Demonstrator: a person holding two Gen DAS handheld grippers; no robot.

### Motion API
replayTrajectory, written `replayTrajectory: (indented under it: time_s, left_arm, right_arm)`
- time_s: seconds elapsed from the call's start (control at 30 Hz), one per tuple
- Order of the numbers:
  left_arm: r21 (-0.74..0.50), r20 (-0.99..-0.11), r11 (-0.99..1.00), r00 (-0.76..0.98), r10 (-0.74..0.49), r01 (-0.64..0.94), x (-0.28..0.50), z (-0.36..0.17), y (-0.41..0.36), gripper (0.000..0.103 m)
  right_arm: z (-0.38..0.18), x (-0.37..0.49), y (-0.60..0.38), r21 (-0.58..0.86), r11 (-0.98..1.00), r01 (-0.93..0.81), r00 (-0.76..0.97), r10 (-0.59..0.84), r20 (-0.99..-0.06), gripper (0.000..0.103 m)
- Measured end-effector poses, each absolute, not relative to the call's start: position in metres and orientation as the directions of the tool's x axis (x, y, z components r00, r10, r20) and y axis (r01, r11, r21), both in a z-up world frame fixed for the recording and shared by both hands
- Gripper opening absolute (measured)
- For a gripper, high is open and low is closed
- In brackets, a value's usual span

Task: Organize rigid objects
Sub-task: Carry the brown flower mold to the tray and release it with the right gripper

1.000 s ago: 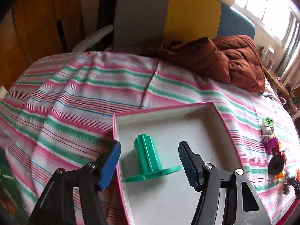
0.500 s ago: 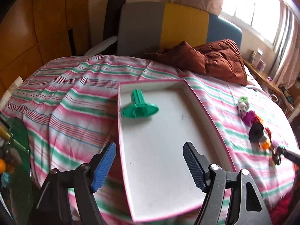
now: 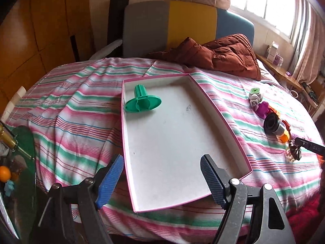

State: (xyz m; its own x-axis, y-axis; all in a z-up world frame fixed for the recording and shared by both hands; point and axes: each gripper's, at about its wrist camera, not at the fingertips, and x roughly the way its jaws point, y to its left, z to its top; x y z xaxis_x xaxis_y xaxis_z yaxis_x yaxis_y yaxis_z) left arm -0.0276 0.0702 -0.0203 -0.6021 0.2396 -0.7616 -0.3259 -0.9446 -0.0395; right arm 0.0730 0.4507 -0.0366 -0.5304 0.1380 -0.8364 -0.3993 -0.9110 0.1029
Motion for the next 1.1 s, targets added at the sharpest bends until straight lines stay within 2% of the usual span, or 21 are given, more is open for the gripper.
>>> replayTrajectory:
  time_s: [0.3,0.63,0.87,1.1]
  left_arm:
    - [-0.065,-0.758,-0.96,-0.612,0.224,-0.271,-0.028,-0.023,0.044,0.079]
    - [-0.099,-0.762,-0.98,-0.621,0.185,-0.17,-0.034,-0.028,0.005,0.079]
    - [-0.1,-0.762,-0.986,-0.627,0.162,-0.133,-0.036,-0.032,-0.011,0.079]
    - [-0.114,-0.78,-0.989,-0.609,0.145,-0.089,-0.042,-0.041,-0.028,0.079]
  right_arm:
    - [-0.017,0.065,0.415,0.209,-0.933,-0.293,-0.6,0.01,-0.8,0.023]
    - [0.016,0.0,0.309,0.258,-0.966,-0.003,-0.648,-0.195,-0.737,0.023]
    - [-0.004,-0.065,0.223,0.267,-0.953,0.143,-0.575,-0.3,-0.762,0.023]
    - [-0.032,-0.12,0.171,0.277,-0.949,0.148,-0.525,-0.313,-0.792,0.023]
